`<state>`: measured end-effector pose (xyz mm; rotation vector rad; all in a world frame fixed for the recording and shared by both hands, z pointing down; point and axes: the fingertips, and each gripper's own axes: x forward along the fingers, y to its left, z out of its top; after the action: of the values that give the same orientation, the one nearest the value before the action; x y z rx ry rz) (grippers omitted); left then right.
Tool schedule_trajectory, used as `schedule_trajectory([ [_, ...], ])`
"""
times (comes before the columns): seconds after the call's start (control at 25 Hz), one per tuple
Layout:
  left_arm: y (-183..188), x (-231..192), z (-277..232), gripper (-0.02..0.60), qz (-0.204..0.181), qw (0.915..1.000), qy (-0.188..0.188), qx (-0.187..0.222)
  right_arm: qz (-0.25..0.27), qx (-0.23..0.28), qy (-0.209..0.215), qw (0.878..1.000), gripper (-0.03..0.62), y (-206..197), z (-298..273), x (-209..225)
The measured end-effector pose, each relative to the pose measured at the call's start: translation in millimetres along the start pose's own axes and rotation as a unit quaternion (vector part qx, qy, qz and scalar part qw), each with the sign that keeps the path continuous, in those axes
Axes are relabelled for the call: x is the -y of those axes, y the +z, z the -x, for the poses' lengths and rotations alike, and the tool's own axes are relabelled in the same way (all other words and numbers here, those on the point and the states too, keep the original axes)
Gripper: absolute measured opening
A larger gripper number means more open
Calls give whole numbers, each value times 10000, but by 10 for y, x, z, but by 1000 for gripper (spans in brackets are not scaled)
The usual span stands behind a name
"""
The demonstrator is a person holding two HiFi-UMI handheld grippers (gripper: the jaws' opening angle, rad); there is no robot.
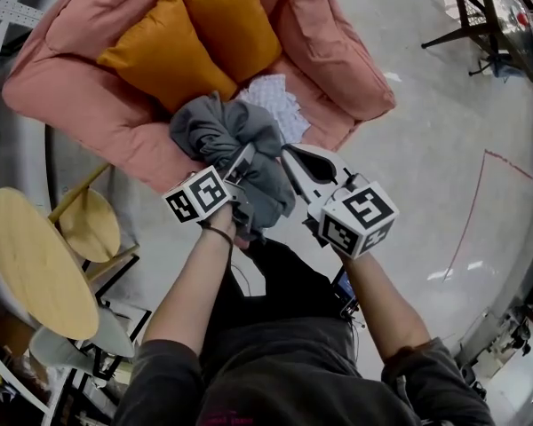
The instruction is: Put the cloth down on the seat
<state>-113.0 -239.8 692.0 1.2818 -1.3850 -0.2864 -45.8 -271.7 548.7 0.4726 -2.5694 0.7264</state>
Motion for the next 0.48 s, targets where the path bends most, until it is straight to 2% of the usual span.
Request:
schedule_trajectory([
  [0.48,-187,-472,-449,342,319,9980,530,-117,-111,-161,10,9998,17,-186,-324,231],
])
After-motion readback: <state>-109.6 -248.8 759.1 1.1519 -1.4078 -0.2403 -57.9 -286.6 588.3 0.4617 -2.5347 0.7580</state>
